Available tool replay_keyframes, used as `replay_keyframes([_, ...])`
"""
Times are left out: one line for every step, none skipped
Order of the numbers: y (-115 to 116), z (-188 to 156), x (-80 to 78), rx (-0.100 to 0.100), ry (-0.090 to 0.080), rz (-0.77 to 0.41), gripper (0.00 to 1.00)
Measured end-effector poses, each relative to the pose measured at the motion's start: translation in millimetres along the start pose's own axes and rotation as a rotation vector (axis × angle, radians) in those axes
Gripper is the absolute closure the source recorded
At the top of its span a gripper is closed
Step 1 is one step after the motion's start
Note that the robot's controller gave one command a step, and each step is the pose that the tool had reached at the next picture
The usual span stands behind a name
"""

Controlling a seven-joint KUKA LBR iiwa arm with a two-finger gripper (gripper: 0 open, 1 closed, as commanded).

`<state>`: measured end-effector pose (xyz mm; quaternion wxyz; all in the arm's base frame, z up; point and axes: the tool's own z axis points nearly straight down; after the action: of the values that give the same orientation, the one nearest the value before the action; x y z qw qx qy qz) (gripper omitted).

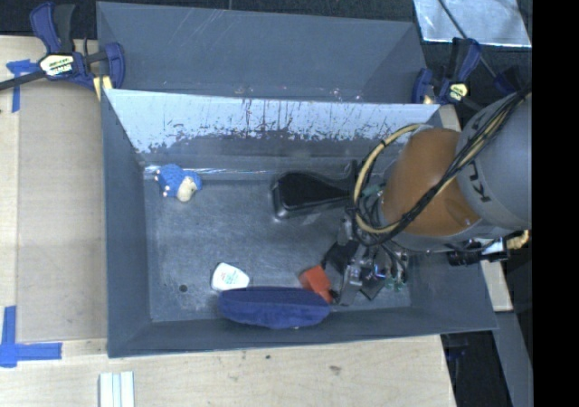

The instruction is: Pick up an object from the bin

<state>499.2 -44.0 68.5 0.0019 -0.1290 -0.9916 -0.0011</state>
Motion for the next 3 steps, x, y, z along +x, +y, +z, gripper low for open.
replay_keyframes([-3,-4,-2.6,0.002,-0.007,0.003,1.00])
replay_keyframes([-18,-2,-55.9,0.002,-0.007,0.002,1.00])
replay_keyframes([-16,-47,-46.1,0.001,-0.011,-0.010,1.00])
